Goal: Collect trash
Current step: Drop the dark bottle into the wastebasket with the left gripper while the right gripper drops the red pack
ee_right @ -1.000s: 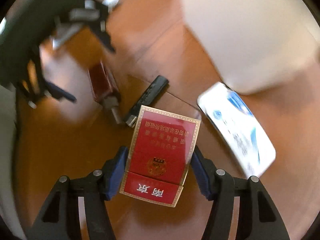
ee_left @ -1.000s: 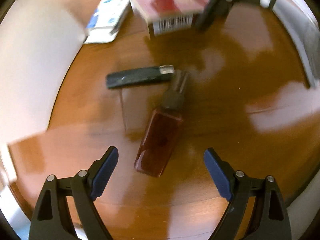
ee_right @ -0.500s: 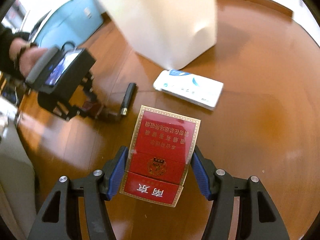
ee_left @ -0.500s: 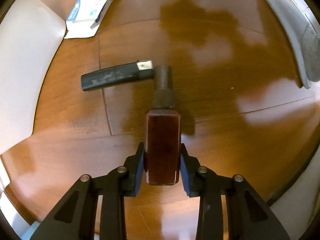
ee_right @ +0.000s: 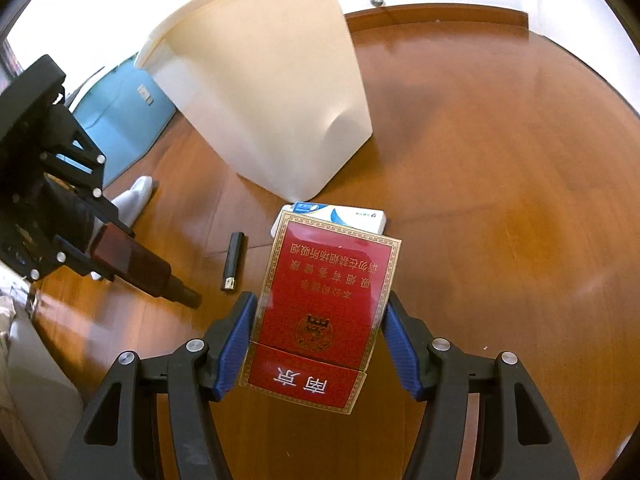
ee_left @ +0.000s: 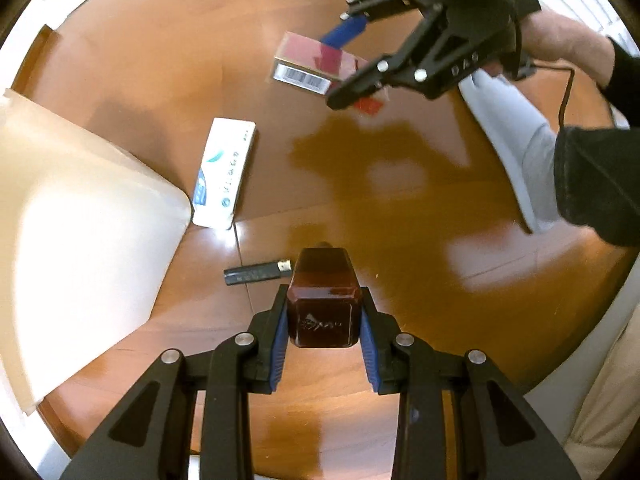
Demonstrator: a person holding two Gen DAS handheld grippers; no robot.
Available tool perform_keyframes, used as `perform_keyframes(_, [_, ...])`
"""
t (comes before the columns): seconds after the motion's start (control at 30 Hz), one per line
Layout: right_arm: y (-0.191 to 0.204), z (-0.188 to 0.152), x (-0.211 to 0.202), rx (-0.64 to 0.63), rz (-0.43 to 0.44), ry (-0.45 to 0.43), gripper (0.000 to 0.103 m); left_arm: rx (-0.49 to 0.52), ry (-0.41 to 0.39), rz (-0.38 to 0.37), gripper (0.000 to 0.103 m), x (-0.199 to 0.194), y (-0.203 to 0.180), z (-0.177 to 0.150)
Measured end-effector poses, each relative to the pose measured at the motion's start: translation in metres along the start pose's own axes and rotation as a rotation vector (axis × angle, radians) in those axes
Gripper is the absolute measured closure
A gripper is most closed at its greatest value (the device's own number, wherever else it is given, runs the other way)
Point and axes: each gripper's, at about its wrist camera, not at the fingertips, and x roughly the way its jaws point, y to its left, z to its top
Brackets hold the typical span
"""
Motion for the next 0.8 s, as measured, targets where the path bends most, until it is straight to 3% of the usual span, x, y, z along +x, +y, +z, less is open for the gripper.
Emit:
perform_keyframes(0.1, [-0.008, -0.003, -0.01, 0.022, -0.023, -0.015, 0.039, -0.048, -0.041, -0.012, 0.073, -0.02, 0.006, -0.001])
perform_keyframes(0.2, [-0.014, -0.004, -0.021, 0.037, -0.047, -0.035, 0.039, -0.093, -0.123, -0.012, 0.073, -0.073, 0.025, 0.009])
perform_keyframes(0.33, [-0.02, 0.001, -0.04, 0.046, -0.08, -0.068, 0.039, -0.165, -0.21, 0.058, 0.073, -0.131, 0.061, 0.015])
perform_keyframes(0.4, [-0.022, 0.007, -0.05, 0.044, -0.096, -0.094, 0.039, -0.231, -0.227, 0.113, 0.071, -0.149, 0.102, 0.02])
perform_keyframes(0.43, [-0.022, 0.01, -0.056, 0.043, -0.1, -0.105, 0.039, -0.275, -0.238, 0.067, 0.069, -0.153, 0.12, 0.021])
perform_keyframes(0.5, [-0.021, 0.018, -0.066, 0.039, -0.105, -0.134, 0.039, -0.333, -0.253, 0.054, 0.068, -0.155, 0.142, 0.024])
perform_keyframes(0.53, [-0.02, 0.021, -0.07, 0.037, -0.103, -0.145, 0.039, -0.361, -0.267, 0.024, 0.072, -0.157, 0.148, 0.025])
perform_keyframes(0.67, [-0.014, 0.028, -0.073, 0.016, -0.097, -0.154, 0.039, -0.449, -0.349, -0.195, 0.072, -0.169, 0.159, 0.021])
perform_keyframes(0.8, [-0.012, 0.026, -0.067, 0.009, -0.104, -0.138, 0.039, -0.487, -0.407, -0.234, 0.073, -0.183, 0.162, 0.017])
